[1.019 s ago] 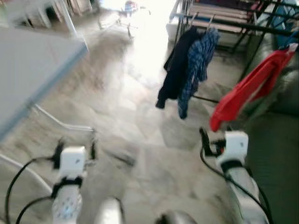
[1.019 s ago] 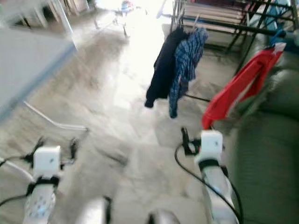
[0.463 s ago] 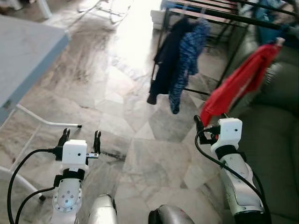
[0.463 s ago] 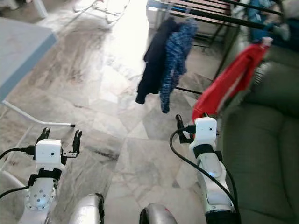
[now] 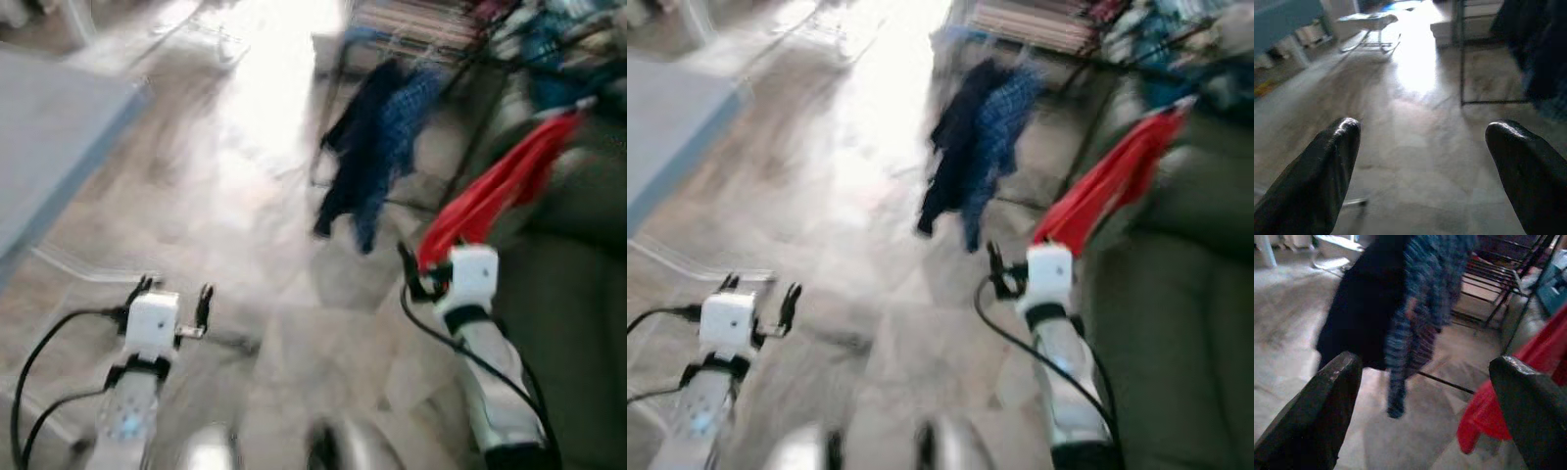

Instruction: Hang hanger

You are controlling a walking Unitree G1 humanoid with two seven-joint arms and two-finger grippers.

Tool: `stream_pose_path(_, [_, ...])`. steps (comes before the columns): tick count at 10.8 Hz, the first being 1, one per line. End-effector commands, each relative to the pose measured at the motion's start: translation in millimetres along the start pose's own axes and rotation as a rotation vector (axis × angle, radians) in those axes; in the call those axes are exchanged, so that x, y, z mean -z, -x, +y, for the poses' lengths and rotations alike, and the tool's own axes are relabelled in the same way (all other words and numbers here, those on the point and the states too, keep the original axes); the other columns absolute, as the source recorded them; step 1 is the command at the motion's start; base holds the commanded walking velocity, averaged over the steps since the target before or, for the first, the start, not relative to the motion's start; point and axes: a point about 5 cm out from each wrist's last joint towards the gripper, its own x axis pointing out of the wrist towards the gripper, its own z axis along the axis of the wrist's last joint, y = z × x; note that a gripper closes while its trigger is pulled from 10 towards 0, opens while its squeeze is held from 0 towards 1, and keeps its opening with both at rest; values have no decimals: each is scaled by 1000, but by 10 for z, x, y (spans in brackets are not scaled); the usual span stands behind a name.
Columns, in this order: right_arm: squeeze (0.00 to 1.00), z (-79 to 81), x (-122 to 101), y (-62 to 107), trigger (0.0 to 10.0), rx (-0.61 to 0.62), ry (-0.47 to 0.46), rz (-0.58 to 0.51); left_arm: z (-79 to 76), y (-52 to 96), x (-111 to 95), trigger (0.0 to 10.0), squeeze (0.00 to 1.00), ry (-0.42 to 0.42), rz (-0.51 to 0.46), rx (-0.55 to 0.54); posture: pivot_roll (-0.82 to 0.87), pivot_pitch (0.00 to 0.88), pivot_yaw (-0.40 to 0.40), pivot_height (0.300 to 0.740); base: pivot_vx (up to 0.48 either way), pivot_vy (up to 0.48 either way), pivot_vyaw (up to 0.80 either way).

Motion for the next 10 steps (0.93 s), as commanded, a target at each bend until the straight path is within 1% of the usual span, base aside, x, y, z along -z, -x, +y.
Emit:
stream_pose_path(1, [0,-17,35,12,10000,5,-3,21,-8,57,66,10000,0,-4,33,18,38,199,-122,740,311,364,0])
stream_pose_path(3, [0,-20,33,9,10000,7,-4,20,14,49,75,10000,0,-10,34,21,39,196,-122,740,308,368,0])
stream_pose_path(4, [0,20,39,-7,10000,14,-18,17,320,-264,-137,10000,0,-99,-55,-32,44,184,-118,740,251,292,0])
stream_pose_path(5, [0,18,40,-8,10000,16,-18,16,357,-318,-324,10000,0,-163,-157,-94,41,184,-114,740,0,0,0])
stream_pose_path(6, [0,3,35,0,10000,24,-18,14,320,-313,-393,10000,0,-136,-188,-86,39,183,-112,740,0,0,0])
stream_pose_path(7, [0,-15,14,32,10000,34,-28,4,224,-229,-422,10000,0,-104,-210,-138,37,183,-111,740,0,0,0])
stream_pose_path(8, [0,-1,10,44,10000,27,-40,2,188,-173,-387,10000,0,-76,-195,-159,43,183,-114,740,0,0,0])
stream_pose_path(10, [0,30,-3,23,10000,21,-46,-4,140,-148,-343,10000,0,-50,-182,-175,48,183,-117,740,0,0,0])
